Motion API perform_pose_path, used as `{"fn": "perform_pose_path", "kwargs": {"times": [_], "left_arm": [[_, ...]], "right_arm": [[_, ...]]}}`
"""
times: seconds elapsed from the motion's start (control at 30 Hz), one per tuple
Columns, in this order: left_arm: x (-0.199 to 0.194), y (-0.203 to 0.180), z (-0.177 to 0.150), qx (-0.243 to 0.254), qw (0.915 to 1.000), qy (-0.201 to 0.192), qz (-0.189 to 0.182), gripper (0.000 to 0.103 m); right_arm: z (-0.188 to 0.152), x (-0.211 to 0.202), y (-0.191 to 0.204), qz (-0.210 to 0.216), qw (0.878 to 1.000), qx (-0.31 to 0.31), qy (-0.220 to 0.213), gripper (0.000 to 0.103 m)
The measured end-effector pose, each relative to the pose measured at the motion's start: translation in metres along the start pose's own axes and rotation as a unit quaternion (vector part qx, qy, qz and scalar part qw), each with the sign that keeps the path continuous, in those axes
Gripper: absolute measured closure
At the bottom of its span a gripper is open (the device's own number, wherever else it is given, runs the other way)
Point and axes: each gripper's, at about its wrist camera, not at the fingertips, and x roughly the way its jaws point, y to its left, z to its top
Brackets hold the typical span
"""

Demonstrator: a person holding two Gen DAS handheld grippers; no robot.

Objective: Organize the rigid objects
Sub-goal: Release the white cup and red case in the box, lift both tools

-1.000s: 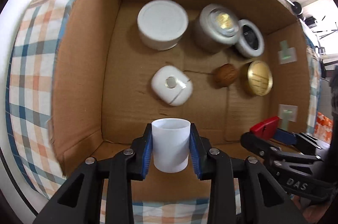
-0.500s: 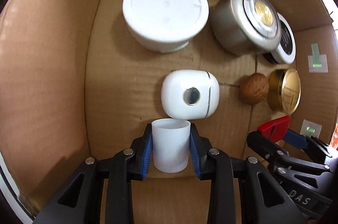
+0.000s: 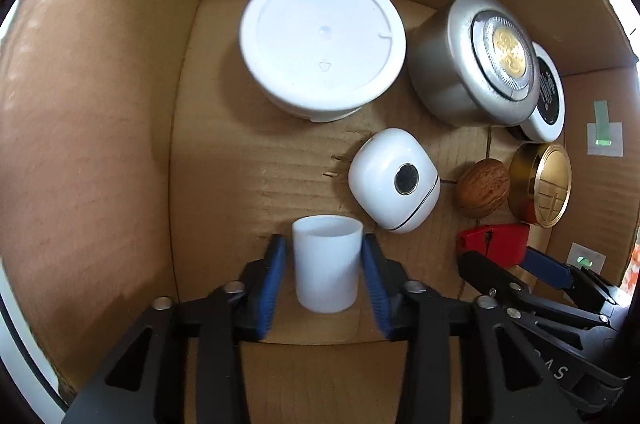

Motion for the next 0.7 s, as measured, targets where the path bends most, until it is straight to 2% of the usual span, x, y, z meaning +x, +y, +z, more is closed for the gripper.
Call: {"fn": "perform_pose_path", "kwargs": {"times": [0.07, 0.2, 0.3, 0.43, 0.63, 0.7], "left_arm": [[-0.004, -0.001, -0.004, -0.006, 0.9999, -0.006, 0.007, 0.052], [-0.019, 0.007, -0.016, -0.007, 0.9997, -0.021, 0.01, 0.043], [-0.036, 0.005, -0.027, -0.002, 0.999, -0.04, 0.017, 0.038], [-0.062, -0.001, -0.044, 0.005, 0.9972, -0.067, 0.031, 0.034], [-0.115, -0.009, -0.071, 0.008, 0.9917, -0.123, 0.036, 0.014], [-0.129, -0.014, -0.085, 0.007, 0.9899, -0.138, 0.029, 0.003]], "right_arm": [[-0.003, -0.001, 0.011, 0.0, 1.0, 0.001, -0.001, 0.019], [-0.014, -0.015, 0.012, 0.0, 1.0, -0.003, -0.012, 0.015], [-0.022, -0.031, 0.012, 0.0, 1.0, -0.007, -0.026, 0.015], [-0.038, -0.06, 0.014, -0.01, 0.998, -0.024, -0.06, 0.007], [-0.074, -0.117, 0.007, -0.017, 0.992, -0.038, -0.117, 0.0], [-0.09, -0.137, 0.003, -0.015, 0.989, -0.042, -0.14, 0.0]]}}
